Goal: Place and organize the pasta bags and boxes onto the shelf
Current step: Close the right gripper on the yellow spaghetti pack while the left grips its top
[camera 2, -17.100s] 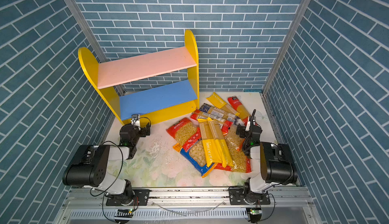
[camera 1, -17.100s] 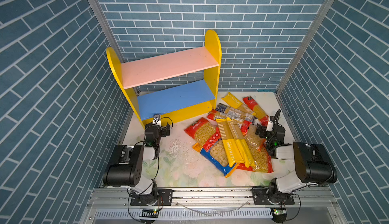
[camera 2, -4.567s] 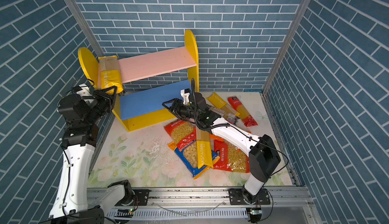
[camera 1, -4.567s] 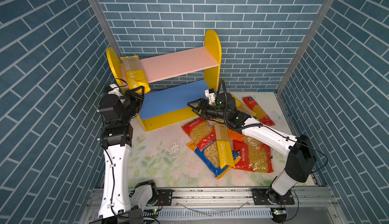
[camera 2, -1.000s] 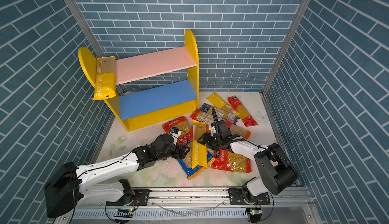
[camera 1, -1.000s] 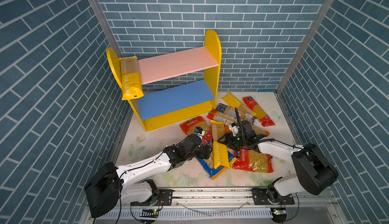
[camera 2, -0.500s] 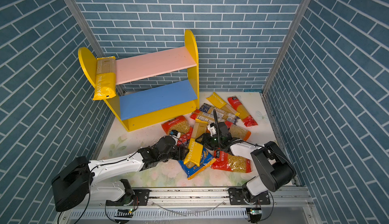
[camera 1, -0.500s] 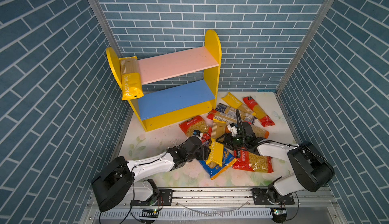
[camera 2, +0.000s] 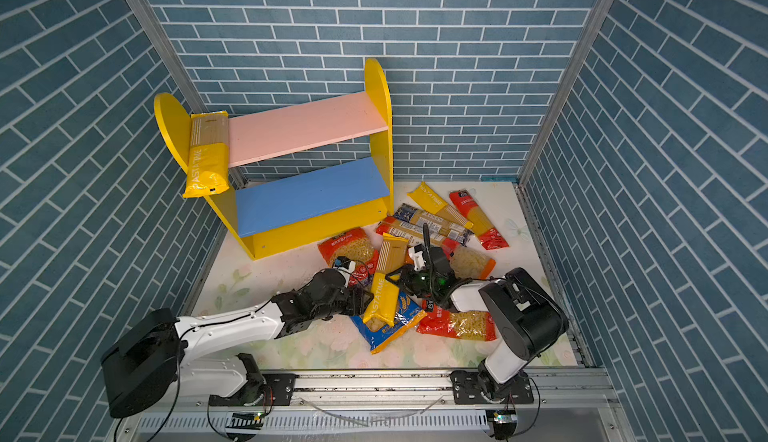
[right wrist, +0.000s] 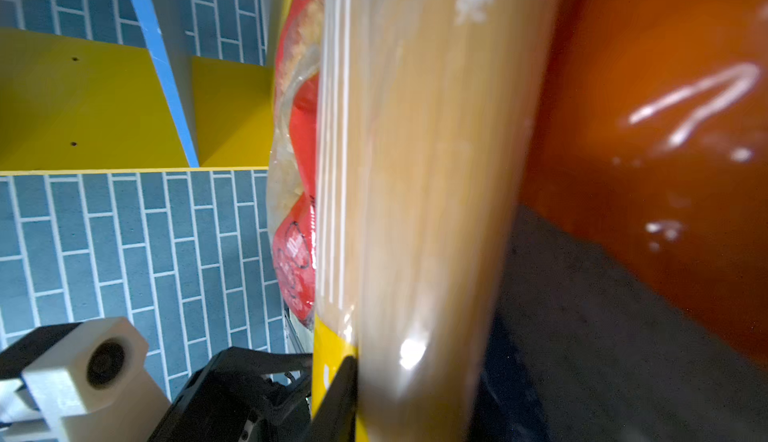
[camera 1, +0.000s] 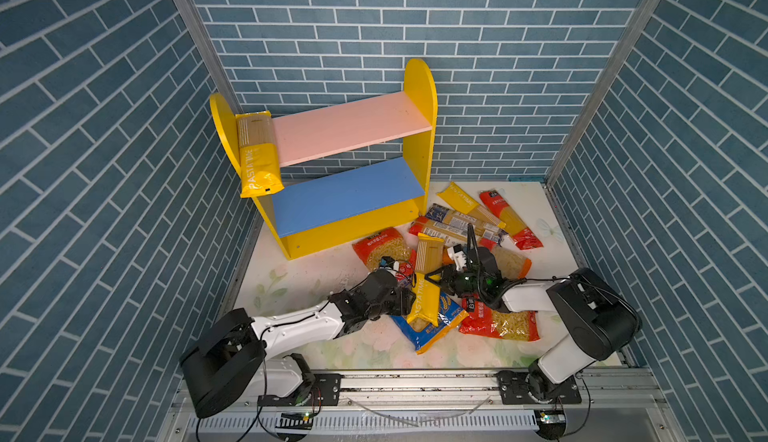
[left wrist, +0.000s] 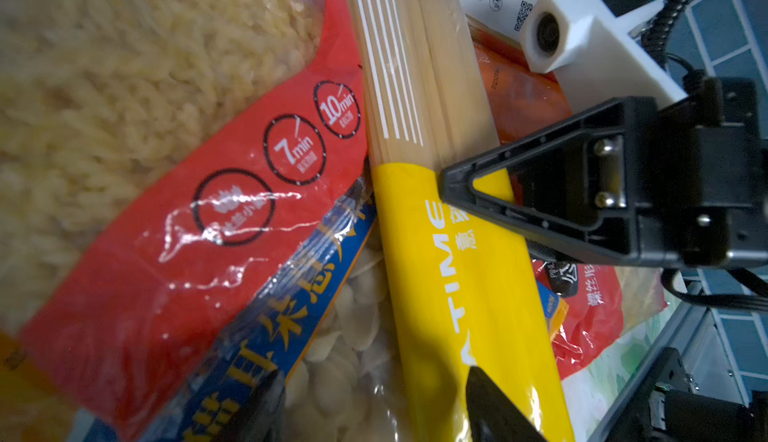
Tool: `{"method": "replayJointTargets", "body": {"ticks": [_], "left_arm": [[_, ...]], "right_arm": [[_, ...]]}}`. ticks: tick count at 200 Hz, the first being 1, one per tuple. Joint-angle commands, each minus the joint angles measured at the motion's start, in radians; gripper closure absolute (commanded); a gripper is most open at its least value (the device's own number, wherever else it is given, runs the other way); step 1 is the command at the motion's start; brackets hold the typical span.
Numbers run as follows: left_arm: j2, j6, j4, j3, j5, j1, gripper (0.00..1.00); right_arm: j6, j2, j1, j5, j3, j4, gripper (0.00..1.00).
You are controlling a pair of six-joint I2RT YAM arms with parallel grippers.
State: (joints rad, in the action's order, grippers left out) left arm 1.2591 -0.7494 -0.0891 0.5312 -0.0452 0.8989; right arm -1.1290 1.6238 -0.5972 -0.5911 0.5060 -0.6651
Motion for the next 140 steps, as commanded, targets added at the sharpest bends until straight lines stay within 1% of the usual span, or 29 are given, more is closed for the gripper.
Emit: {"method": "replayJointTargets", "body": {"ticks": [1,22,64,107,118,122,140], "left_arm": [[-0.081,0.010,0.055,0.001,0.022,-0.002,0.31],[-0.124,0.040,0.133,0.042,0.018,-0.010,0.29],[-0.222,0.050,0.232,0.115,-0.029,-0.062,0.24],[-0.308,0.027,0.244,0.164,-0.110,-0.135,0.17],[-0.311,0.025,0.230,0.164,-0.132,-0.146,0.16],[-0.310,0.024,0.227,0.189,-0.139,-0.148,0.16],[-0.296,0.025,0.208,0.212,-0.172,-0.156,0.13]], "right_arm": [[-0.045,0.009,-0.019,0.011,-0.026,-0.180,0.81],[-0.016,-0.051,-0.019,0.022,-0.031,-0.137,0.86],[0.083,-0.168,-0.019,0.029,0.000,0.025,0.88],[0.171,-0.275,-0.015,0.005,0.080,0.171,0.91],[0.187,-0.309,-0.017,-0.003,0.108,0.205,0.92],[0.191,-0.322,-0.018,-0.006,0.118,0.214,0.93],[0.196,-0.365,-0.019,-0.025,0.154,0.241,0.94]]}}
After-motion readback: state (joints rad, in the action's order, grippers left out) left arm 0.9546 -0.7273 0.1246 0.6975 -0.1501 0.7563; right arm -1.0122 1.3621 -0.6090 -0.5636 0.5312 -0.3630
